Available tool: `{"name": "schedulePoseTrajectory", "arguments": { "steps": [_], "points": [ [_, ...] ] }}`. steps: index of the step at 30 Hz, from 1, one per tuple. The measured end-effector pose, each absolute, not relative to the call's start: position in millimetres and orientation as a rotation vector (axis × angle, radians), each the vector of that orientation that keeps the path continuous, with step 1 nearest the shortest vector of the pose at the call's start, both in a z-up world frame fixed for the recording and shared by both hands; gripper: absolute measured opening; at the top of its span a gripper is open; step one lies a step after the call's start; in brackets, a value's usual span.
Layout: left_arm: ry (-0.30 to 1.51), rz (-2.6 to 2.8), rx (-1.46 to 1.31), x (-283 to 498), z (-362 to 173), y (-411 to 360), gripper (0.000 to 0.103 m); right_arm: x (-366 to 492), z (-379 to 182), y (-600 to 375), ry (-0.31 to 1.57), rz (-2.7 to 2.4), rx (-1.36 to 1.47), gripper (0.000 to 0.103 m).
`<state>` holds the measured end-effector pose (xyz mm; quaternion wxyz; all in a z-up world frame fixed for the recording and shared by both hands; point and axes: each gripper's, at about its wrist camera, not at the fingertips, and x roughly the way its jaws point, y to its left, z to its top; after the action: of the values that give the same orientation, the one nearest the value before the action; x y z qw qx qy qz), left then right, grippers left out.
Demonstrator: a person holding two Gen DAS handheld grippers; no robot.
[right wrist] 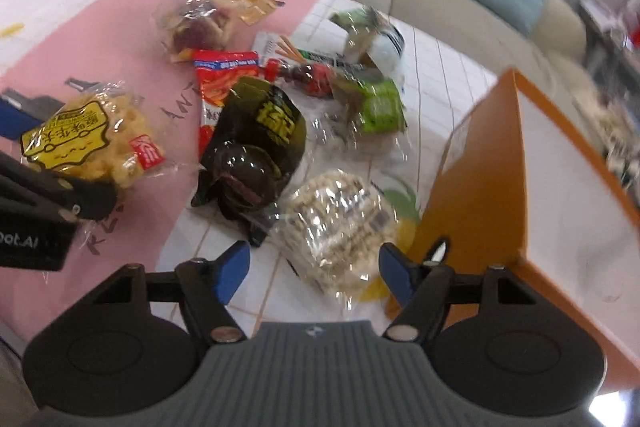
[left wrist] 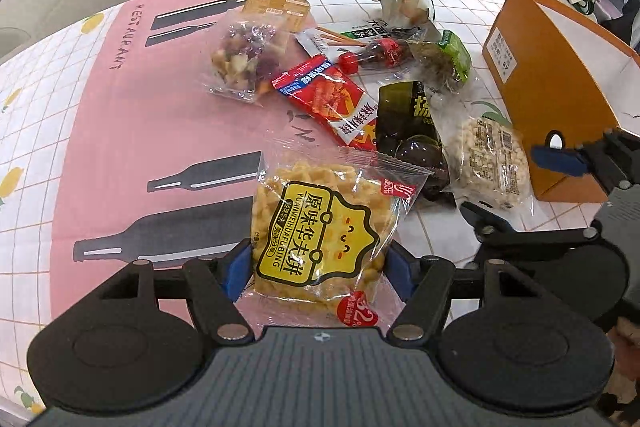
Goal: Organize snacks
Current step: 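Grasp the clear rice-cracker bag with the right tool while the left tool lifts the waffle bag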
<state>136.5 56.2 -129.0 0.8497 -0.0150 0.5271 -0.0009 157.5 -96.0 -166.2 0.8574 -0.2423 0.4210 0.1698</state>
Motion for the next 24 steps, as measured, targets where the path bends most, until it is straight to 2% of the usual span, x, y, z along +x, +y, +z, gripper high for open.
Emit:
{"name": "schedulePoseTrajectory", "arguments": {
  "steps": [5,10,12,16,17,18,21,24],
  "points": [
    [1.119,-0.008,-0.045,138.6,-133.2,57.7,0.078,161.8,-181.9,-85.7,0.810,0.343,-0.653,0.070],
    [1.128,-0.014,-0.060,138.4,-135.7,56.2,0.078,163.1,-191.4,-85.6,0.765,0.349,-0.672,0.068],
    [1.127,-0.013,-0.053,137.8,-134.3,53.8,0.078,161.1,-193.1,-82.7,0.751,0.363,-0.675,0.048],
    [1.118,-0.001,-0.051,133.5,-127.6,54.7,0.078,154.5,-192.0,-79.7,0.751,0.377,-0.681,0.036],
    [1.113,0.001,-0.060,132.3,-124.6,55.8,0.078,152.4,-190.5,-79.5,0.738,0.378,-0.689,0.025],
    [1.108,0.003,-0.063,131.1,-121.8,56.1,0.078,148.5,-187.6,-78.8,0.719,0.380,-0.701,0.021],
    [1.089,0.007,-0.067,128.2,-111.2,54.8,0.078,141.5,-173.7,-82.8,0.696,0.377,-0.663,0.013],
    [1.070,0.008,-0.085,124.4,-100.2,53.4,0.078,136.6,-155.0,-89.0,0.669,0.365,-0.623,0.010]
  ]
}}
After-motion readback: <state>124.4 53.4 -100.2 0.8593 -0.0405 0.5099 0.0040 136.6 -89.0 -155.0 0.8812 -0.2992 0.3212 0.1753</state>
